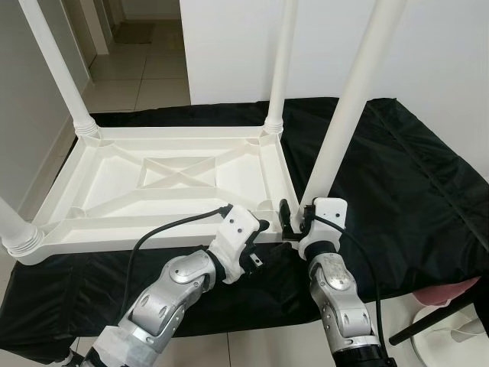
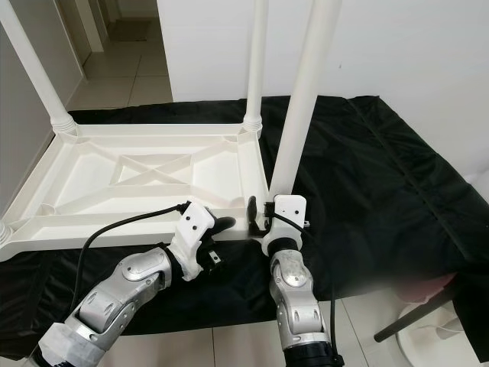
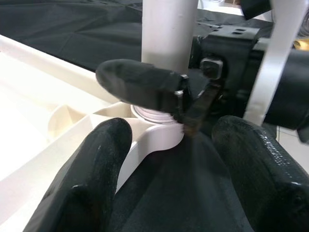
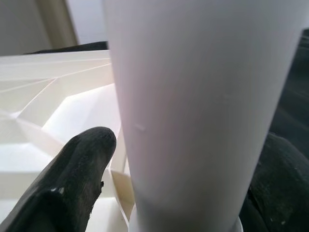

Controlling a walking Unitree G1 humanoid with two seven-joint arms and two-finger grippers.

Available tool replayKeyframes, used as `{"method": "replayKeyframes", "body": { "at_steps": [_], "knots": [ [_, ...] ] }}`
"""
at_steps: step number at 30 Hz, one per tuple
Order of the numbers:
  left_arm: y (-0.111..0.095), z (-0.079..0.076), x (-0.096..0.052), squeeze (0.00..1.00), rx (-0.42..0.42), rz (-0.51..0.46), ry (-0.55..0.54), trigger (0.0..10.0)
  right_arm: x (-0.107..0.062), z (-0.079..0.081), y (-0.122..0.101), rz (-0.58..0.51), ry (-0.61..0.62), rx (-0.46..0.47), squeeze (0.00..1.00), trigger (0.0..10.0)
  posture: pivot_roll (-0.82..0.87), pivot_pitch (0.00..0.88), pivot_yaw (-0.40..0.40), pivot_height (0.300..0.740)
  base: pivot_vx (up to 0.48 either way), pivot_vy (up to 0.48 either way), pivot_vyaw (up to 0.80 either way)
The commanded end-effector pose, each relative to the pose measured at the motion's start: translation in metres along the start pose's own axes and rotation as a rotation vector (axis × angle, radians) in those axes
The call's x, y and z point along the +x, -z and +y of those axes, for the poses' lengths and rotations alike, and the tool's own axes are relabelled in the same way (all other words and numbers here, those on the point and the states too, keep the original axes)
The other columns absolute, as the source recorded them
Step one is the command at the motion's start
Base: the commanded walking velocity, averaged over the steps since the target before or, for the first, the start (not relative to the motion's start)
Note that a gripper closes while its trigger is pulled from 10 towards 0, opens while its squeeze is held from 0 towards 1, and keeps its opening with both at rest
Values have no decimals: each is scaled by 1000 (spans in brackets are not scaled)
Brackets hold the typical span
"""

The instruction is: Building children table

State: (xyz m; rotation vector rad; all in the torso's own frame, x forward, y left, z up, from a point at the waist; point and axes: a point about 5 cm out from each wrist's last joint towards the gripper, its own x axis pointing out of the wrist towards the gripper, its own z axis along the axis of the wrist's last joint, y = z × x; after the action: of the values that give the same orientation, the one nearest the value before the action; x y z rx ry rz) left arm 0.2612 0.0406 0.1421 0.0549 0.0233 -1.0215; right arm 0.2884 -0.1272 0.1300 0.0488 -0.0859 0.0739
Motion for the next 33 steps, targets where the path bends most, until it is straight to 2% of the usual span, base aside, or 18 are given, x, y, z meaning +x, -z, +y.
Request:
{"method": "replayKeyframes", "body": {
  "at_steps": [1,5,11,13,15,23,24,25,26,27,33],
  "knots": [
    [0,-4,1,0,16,5,95,10000,-2,-4,0,-9,-51,10,0,10000,-58,0,-2,740,0,0,0],
    [0,-4,1,0,18,5,96,10000,0,-13,1,-5,-125,3,0,10000,-59,0,-1,740,0,0,0],
    [0,-3,1,0,22,8,95,10000,2,-17,1,-11,-170,-19,0,10000,-58,0,1,740,0,0,0],
    [1,-3,1,0,27,12,96,10000,11,-21,-2,-11,-294,-68,0,10000,-60,0,7,740,0,0,0],
    [1,-3,1,0,27,12,96,10000,11,-21,-2,-11,-294,-68,0,10000,-60,0,7,740,0,0,0],
    [0,-1,3,0,42,16,95,10000,29,-15,-1,34,-500,-158,0,10000,-47,0,7,740,0,0,0],
    [0,-1,3,0,43,17,93,10000,30,-14,1,42,-512,-168,0,6627,-47,0,7,740,0,0,0],
    [0,-1,3,0,43,17,93,10000,30,-14,1,42,-512,-168,0,6627,-47,0,7,740,0,0,0],
    [0,0,1,0,49,22,87,10000,30,-15,3,50,-524,-170,0,2275,-47,0,7,740,0,0,0],
    [1,1,0,0,50,25,78,10000,29,-15,4,57,-531,-170,0,0,-33,0,1,740,0,0,0],
    [1,3,-3,0,47,28,62,10000,28,-20,9,69,-549,-162,0,0,-29,0,0,740,0,0,0]
  ]
}}
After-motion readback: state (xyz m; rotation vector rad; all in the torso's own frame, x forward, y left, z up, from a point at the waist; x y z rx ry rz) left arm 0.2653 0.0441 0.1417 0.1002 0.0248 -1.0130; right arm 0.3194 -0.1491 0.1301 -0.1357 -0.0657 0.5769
